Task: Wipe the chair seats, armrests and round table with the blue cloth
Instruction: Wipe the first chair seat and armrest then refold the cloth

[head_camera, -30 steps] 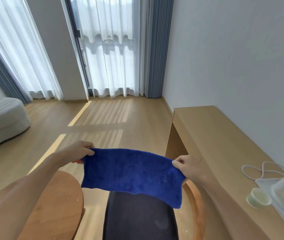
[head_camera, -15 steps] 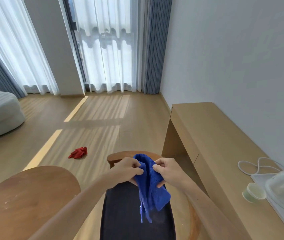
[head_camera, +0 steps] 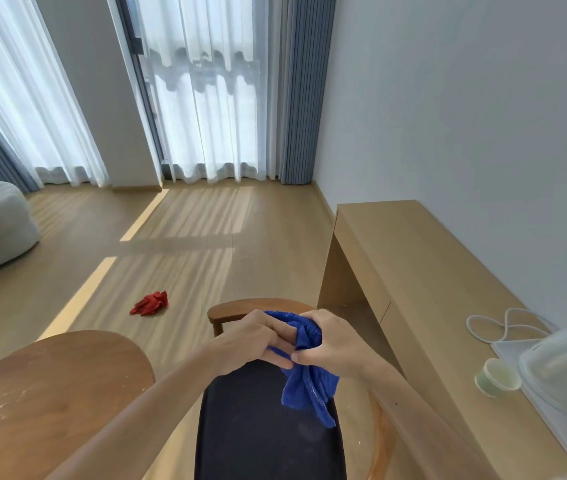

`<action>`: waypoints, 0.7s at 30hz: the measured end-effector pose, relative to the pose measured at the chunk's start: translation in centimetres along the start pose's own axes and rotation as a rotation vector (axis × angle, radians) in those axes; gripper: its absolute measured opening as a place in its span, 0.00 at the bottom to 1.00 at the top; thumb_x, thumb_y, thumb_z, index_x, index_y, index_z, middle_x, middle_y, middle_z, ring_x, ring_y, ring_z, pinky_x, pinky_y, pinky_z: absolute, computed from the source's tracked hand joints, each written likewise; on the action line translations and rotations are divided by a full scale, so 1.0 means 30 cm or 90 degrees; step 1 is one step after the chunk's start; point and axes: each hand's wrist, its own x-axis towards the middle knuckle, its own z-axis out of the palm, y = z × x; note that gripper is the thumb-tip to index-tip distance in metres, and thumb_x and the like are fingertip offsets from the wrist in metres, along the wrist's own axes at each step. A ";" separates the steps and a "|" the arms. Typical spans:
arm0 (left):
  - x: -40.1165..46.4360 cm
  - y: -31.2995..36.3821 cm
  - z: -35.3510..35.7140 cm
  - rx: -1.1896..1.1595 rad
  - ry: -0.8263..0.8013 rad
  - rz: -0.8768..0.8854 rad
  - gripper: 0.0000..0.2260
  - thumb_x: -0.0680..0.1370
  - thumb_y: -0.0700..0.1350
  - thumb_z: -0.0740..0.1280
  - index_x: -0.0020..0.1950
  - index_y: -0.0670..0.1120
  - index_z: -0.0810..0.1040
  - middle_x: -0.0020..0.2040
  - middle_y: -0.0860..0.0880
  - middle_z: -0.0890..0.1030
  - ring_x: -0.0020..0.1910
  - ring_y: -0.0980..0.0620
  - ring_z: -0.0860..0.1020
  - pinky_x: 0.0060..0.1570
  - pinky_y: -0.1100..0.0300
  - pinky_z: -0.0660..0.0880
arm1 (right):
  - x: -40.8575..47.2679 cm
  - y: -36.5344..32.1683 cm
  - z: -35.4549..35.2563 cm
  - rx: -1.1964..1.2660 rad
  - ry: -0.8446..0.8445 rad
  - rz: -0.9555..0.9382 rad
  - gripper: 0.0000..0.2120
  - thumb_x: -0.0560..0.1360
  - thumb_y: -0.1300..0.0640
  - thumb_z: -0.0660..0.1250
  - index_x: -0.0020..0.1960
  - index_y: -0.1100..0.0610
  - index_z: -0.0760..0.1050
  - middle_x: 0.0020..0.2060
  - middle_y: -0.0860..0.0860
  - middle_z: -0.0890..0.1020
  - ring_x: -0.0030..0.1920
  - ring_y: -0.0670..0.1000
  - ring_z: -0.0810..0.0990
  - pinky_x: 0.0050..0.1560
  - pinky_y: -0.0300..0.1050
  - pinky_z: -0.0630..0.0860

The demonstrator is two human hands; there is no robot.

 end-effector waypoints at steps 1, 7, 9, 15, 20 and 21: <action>0.000 -0.004 -0.001 0.002 0.010 -0.002 0.13 0.75 0.28 0.62 0.53 0.36 0.83 0.53 0.43 0.83 0.55 0.48 0.81 0.57 0.50 0.78 | 0.005 0.005 -0.002 -0.026 0.024 -0.011 0.18 0.68 0.54 0.73 0.57 0.47 0.75 0.49 0.44 0.78 0.49 0.45 0.77 0.49 0.36 0.73; -0.017 -0.047 -0.023 0.276 0.147 0.076 0.15 0.76 0.36 0.64 0.51 0.57 0.79 0.51 0.56 0.77 0.47 0.57 0.78 0.48 0.62 0.78 | -0.004 0.014 -0.062 0.033 0.056 -0.009 0.20 0.70 0.65 0.62 0.50 0.41 0.77 0.43 0.38 0.81 0.46 0.39 0.78 0.41 0.29 0.70; -0.022 -0.081 -0.038 0.430 0.272 0.116 0.13 0.72 0.45 0.71 0.51 0.57 0.72 0.51 0.57 0.73 0.49 0.54 0.74 0.50 0.61 0.75 | -0.012 0.012 -0.083 0.068 0.067 -0.017 0.23 0.69 0.67 0.61 0.46 0.38 0.77 0.40 0.37 0.81 0.43 0.38 0.79 0.40 0.29 0.72; 0.016 -0.149 -0.053 0.565 0.291 0.120 0.27 0.71 0.53 0.71 0.68 0.55 0.65 0.60 0.59 0.68 0.56 0.59 0.63 0.61 0.56 0.65 | -0.029 0.010 -0.145 0.172 0.010 -0.037 0.21 0.70 0.72 0.58 0.50 0.51 0.81 0.41 0.46 0.83 0.42 0.43 0.80 0.43 0.35 0.75; 0.018 -0.075 -0.099 0.596 0.237 0.183 0.06 0.74 0.46 0.65 0.45 0.57 0.71 0.38 0.59 0.73 0.38 0.57 0.72 0.43 0.57 0.69 | -0.033 0.034 -0.177 0.042 0.102 0.002 0.18 0.71 0.71 0.59 0.49 0.52 0.79 0.44 0.48 0.82 0.46 0.48 0.78 0.47 0.40 0.74; 0.019 -0.059 -0.104 0.602 0.219 0.175 0.09 0.73 0.47 0.64 0.45 0.62 0.70 0.38 0.60 0.72 0.37 0.58 0.72 0.41 0.57 0.70 | -0.031 0.041 -0.172 -0.007 0.117 0.008 0.16 0.71 0.69 0.60 0.48 0.52 0.79 0.44 0.47 0.81 0.45 0.48 0.78 0.45 0.36 0.73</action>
